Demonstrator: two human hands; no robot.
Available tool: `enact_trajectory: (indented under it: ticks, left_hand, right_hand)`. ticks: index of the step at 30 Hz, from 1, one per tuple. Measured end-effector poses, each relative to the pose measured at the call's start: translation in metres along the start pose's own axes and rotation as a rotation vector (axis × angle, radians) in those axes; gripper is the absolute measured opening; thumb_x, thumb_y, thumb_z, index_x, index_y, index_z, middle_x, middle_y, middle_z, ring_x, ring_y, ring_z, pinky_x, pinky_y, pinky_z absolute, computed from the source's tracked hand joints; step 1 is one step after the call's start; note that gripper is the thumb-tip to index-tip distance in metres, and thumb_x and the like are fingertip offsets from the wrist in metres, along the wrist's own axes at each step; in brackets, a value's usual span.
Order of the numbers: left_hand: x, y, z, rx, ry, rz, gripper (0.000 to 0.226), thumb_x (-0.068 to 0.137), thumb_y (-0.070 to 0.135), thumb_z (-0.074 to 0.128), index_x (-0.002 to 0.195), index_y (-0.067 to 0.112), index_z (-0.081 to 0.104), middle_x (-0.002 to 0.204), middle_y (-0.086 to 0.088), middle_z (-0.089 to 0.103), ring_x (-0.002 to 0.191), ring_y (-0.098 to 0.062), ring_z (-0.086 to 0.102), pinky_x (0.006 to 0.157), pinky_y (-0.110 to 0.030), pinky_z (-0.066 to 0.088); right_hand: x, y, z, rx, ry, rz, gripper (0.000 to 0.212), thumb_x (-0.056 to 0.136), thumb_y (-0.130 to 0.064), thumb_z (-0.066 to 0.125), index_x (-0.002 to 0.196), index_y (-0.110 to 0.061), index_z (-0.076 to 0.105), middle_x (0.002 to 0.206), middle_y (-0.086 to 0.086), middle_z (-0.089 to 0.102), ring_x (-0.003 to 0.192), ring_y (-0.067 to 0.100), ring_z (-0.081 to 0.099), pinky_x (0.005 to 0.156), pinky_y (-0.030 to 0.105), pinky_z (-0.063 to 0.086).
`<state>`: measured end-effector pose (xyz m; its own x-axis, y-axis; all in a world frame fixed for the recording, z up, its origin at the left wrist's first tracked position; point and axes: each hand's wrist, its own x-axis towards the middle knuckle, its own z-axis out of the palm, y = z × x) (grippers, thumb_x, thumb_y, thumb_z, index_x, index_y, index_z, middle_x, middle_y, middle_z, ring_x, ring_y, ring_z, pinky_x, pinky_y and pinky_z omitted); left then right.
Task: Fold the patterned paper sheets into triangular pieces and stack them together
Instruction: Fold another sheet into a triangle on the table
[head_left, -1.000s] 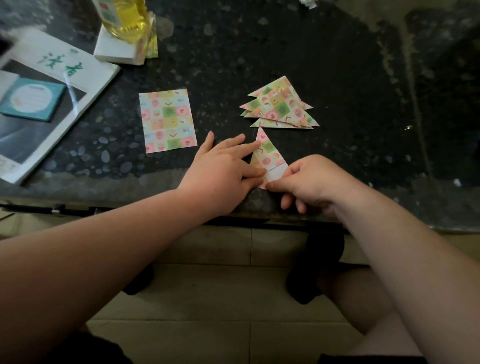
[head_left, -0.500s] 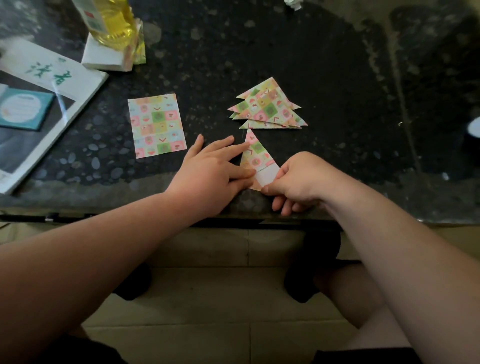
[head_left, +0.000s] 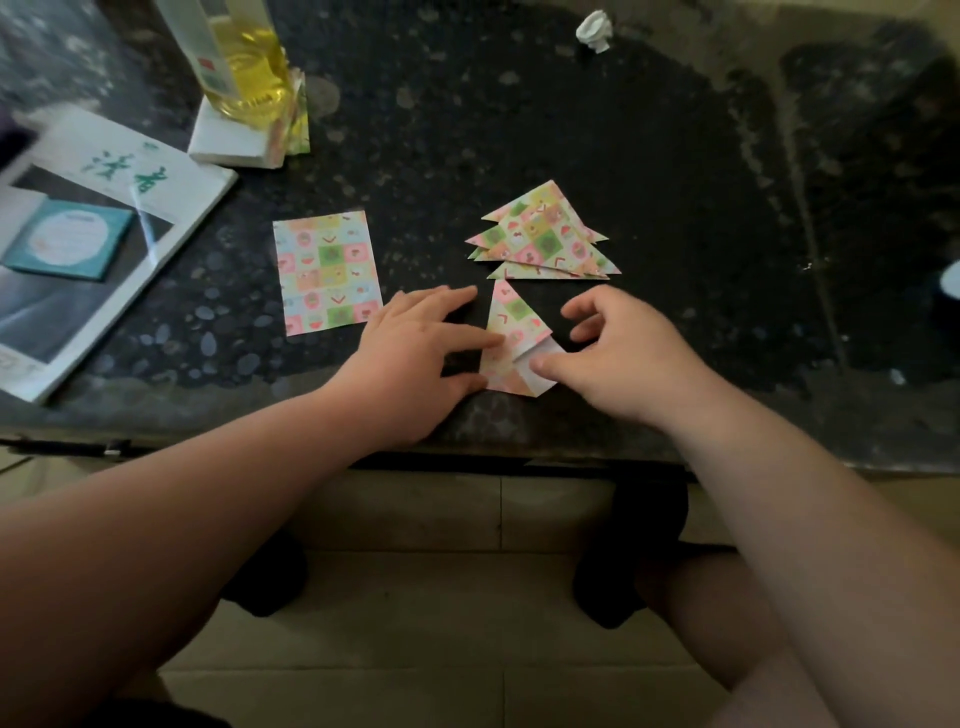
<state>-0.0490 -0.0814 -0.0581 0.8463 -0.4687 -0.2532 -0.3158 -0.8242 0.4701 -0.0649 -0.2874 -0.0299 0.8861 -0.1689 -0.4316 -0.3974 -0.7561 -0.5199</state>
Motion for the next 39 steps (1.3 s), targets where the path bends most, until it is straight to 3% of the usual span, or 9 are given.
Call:
enact_trajectory:
  ticks: [8,14,18,24,27,29,33,36,39]
  left_hand:
    - [0.005,0.009,-0.009,-0.006,-0.094,-0.088,0.046,0.097,0.042,0.065,0.137,0.059,0.051,0.169,0.016,0.011,0.156,-0.014,0.003,0.126,-0.047,0.006]
    - [-0.002,-0.001,-0.018,-0.075,-0.121,-0.02,0.058,0.102,0.018,0.06,0.145,0.053,0.045,0.167,0.019,0.018,0.155,-0.008,0.006,0.119,-0.029,-0.002]
    - [-0.013,-0.002,-0.018,-0.393,0.088,-0.092,0.056,0.098,0.014,0.065,0.144,0.044,0.052,0.138,0.024,0.056,0.125,0.008,0.048,0.11,-0.013,0.031]
    - [-0.014,0.007,-0.016,-1.115,0.028,-0.355,0.052,0.093,0.002,0.07,0.14,0.021,0.056,0.089,-0.005,0.077,0.083,-0.023,0.076,0.076,-0.038,0.061]
    - [-0.012,0.006,-0.017,-1.047,0.063,-0.42,0.038,0.091,-0.001,0.072,0.124,0.014,0.063,0.076,-0.008,0.076,0.071,-0.021,0.074,0.066,-0.033,0.06]
    - [-0.013,0.005,-0.017,-0.998,0.022,-0.458,0.03,0.089,-0.001,0.074,0.112,0.012,0.06,0.075,-0.012,0.075,0.069,-0.024,0.074,0.063,-0.035,0.06]
    - [-0.017,0.001,-0.015,-1.044,-0.033,-0.527,0.021,0.089,-0.002,0.073,0.095,0.005,0.054,0.069,-0.015,0.069,0.063,-0.025,0.071,0.057,-0.035,0.06]
    - [-0.016,-0.002,-0.016,-1.103,-0.092,-0.582,0.014,0.09,-0.003,0.071,0.09,0.004,0.06,0.073,-0.014,0.067,0.061,-0.02,0.068,0.057,-0.032,0.059]
    - [-0.015,-0.005,-0.019,-1.071,-0.133,-0.577,0.005,0.093,-0.002,0.068,0.093,0.003,0.067,0.076,-0.014,0.069,0.061,-0.017,0.068,0.058,-0.031,0.059]
  right_hand:
    - [0.008,-0.001,0.018,0.068,0.017,0.056,0.05,0.084,-0.024,0.08,0.125,-0.031,0.054,0.107,-0.005,0.067,0.093,0.015,0.069,0.082,0.035,0.059]
    - [-0.002,0.002,0.009,0.338,-0.046,0.078,0.055,0.089,0.0,0.072,0.126,-0.035,0.051,0.089,0.005,0.074,0.065,0.015,0.075,0.053,0.027,0.059]
    - [-0.01,0.0,0.006,0.603,-0.084,0.078,0.061,0.091,0.002,0.072,0.136,-0.033,0.051,0.094,0.009,0.075,0.067,0.02,0.076,0.053,0.025,0.054]
    - [-0.027,0.001,0.014,0.776,-0.128,-0.032,0.059,0.095,0.004,0.066,0.137,-0.033,0.046,0.092,0.006,0.079,0.074,0.026,0.077,0.053,0.029,0.058]
    - [-0.027,0.007,0.02,0.644,-0.159,-0.07,0.059,0.093,-0.006,0.073,0.141,-0.03,0.049,0.095,0.004,0.078,0.077,0.02,0.077,0.059,0.033,0.061]
    - [-0.027,0.014,0.02,0.234,0.007,-0.221,0.07,0.084,-0.033,0.084,0.143,-0.038,0.046,0.106,-0.012,0.067,0.084,0.006,0.07,0.07,0.026,0.057]
    - [-0.028,0.024,0.015,-0.163,0.195,-0.626,0.098,0.067,-0.069,0.079,0.15,-0.028,0.044,0.144,-0.01,0.042,0.133,0.01,0.042,0.11,0.033,0.039]
    - [-0.022,0.027,0.023,-0.283,0.03,-0.837,0.087,0.071,-0.064,0.078,0.143,-0.022,0.056,0.149,-0.001,0.049,0.142,0.019,0.04,0.116,0.045,0.035]
    - [-0.015,0.03,0.037,-0.225,0.044,-0.9,0.046,0.081,-0.035,0.079,0.123,-0.017,0.072,0.126,-0.001,0.066,0.118,0.023,0.058,0.096,0.045,0.05]
